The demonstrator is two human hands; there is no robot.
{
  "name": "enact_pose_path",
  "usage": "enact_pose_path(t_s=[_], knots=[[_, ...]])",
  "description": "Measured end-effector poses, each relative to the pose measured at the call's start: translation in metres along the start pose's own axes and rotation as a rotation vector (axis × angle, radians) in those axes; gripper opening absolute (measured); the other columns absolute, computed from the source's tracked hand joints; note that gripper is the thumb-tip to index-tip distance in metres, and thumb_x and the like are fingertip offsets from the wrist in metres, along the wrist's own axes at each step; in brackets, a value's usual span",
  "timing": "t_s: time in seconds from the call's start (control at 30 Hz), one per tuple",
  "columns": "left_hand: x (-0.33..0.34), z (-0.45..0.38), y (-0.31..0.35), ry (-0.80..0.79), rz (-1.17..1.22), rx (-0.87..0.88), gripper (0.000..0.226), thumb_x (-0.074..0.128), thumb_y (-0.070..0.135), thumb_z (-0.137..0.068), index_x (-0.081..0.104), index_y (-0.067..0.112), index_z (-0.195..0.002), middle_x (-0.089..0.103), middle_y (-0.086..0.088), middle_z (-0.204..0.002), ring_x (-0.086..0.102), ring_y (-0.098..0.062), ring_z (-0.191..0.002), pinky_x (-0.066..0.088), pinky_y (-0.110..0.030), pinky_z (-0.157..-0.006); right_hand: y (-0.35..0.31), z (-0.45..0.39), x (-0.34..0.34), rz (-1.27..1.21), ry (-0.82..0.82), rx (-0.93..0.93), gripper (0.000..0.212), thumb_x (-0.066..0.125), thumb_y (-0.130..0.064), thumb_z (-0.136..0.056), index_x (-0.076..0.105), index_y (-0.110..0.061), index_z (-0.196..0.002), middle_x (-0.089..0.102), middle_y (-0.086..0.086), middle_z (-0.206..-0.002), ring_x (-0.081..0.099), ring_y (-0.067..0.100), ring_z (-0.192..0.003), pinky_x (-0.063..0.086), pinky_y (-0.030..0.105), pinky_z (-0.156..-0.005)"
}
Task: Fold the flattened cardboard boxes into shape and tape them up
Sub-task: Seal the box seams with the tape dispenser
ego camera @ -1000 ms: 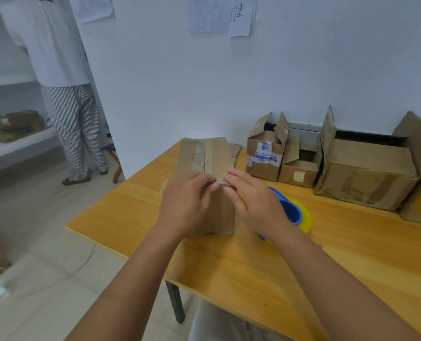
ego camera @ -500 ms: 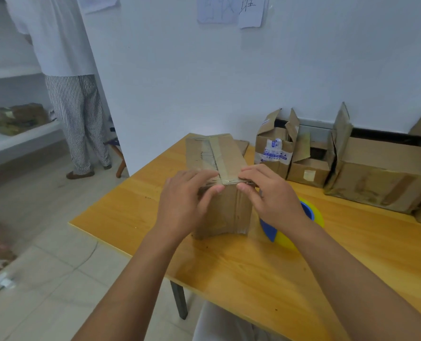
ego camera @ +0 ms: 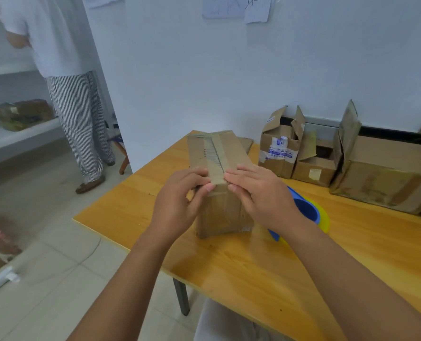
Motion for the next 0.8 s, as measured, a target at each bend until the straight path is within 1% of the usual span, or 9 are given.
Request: enact_pose_path(t_s=[0.13,0.2,0.27,0.37,0.47,0.53,0.6,0.7,0.8], knots=[[0.008,-0.001,0.002,0.018,0.018,0.003,0.02,0.067,0.033,-0.093,0.074,0.015,-0.097,0.067,0.008,-0.114,0.058,-0.008,-0.112,0.051,-0.033,-0.092,-0.01,-0.008,-0.001,0.051,-0.045,-0.035,0.033,0.058,-0.028,-0.097,0.07,-0.012,-0.124,0.07,0.004,-0.125,0.061,0.027,-0.124,0.046,0.051,-0.105],[0.008,0.002,-0.001,0.024,0.109,-0.023,0.018,0.063,0.035,-0.095,0.073,0.022,-0.101,0.064,0.01,-0.117,0.056,-0.007,-0.116,0.049,-0.032,-0.095,-0.017,-0.008,0.004,0.045,-0.066,-0.064,0.034,0.059,-0.025,-0.098,0.068,-0.011,-0.128,0.068,0.006,-0.129,0.06,0.027,-0.126,0.047,0.048,-0.105],[0.006,0.007,-0.005,0.013,0.174,-0.044,0.02,0.059,0.035,-0.096,0.069,0.027,-0.111,0.06,0.011,-0.123,0.052,-0.008,-0.124,0.046,-0.031,-0.101,-0.019,-0.008,0.007,0.026,-0.045,-0.067,0.03,0.063,-0.019,-0.098,0.07,-0.01,-0.126,0.069,0.006,-0.128,0.062,0.026,-0.124,0.05,0.047,-0.101],[0.005,0.013,-0.009,-0.004,0.161,-0.042,0.027,0.062,0.034,-0.095,0.063,0.028,-0.121,0.058,0.014,-0.13,0.046,-0.004,-0.134,0.042,-0.029,-0.109,-0.017,-0.01,0.009,0.012,-0.038,-0.053,0.029,0.061,-0.019,-0.097,0.071,-0.01,-0.123,0.07,0.006,-0.125,0.064,0.024,-0.121,0.051,0.047,-0.1],[0.003,0.011,-0.014,-0.035,0.215,-0.13,0.033,0.064,0.037,-0.093,0.062,0.026,-0.123,0.061,0.013,-0.132,0.046,-0.002,-0.135,0.045,-0.036,-0.107,-0.015,-0.012,0.01,0.006,-0.049,-0.039,0.03,0.062,-0.023,-0.097,0.071,-0.013,-0.124,0.07,0.002,-0.126,0.063,0.022,-0.122,0.051,0.047,-0.099],[0.0,0.01,-0.017,-0.062,0.296,-0.122,0.027,0.065,0.034,-0.093,0.064,0.024,-0.119,0.062,0.01,-0.132,0.047,-0.006,-0.135,0.044,-0.037,-0.108,-0.015,-0.011,0.01,0.006,-0.053,-0.036,0.031,0.063,-0.024,-0.098,0.069,-0.016,-0.127,0.069,0.0,-0.128,0.063,0.021,-0.122,0.049,0.045,-0.1],[-0.003,0.009,-0.018,-0.066,0.339,-0.105,0.02,0.066,0.029,-0.095,0.068,0.022,-0.113,0.064,0.008,-0.13,0.048,-0.007,-0.134,0.042,-0.034,-0.11,-0.015,-0.01,0.011,0.001,-0.052,-0.034,0.03,0.063,-0.024,-0.098,0.07,-0.016,-0.126,0.069,0.0,-0.128,0.063,0.021,-0.121,0.048,0.042,-0.1],[-0.003,0.006,-0.017,-0.054,0.321,-0.127,0.02,0.064,0.024,-0.091,0.07,0.018,-0.109,0.066,0.007,-0.125,0.049,-0.004,-0.132,0.042,-0.027,-0.108,-0.017,-0.013,0.01,0.018,-0.066,-0.006,0.032,0.061,-0.031,-0.097,0.071,-0.016,-0.123,0.07,0.001,-0.127,0.065,0.022,-0.117,0.048,0.043,-0.099],[-0.002,0.005,-0.014,-0.071,0.356,-0.127,0.02,0.064,0.022,-0.092,0.069,0.022,-0.111,0.064,0.01,-0.127,0.048,-0.005,-0.134,0.04,-0.023,-0.108,-0.023,-0.018,0.011,0.063,-0.12,-0.002,0.04,0.057,-0.04,-0.097,0.065,-0.02,-0.131,0.065,-0.001,-0.135,0.06,0.022,-0.124,0.046,0.046,-0.104]])
Point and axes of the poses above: each hand's wrist, its own z-axis away from the middle knuckle, its own x-axis out of the palm, y = z × x, the point moved 4 cm from there along -z, towards the middle knuckle
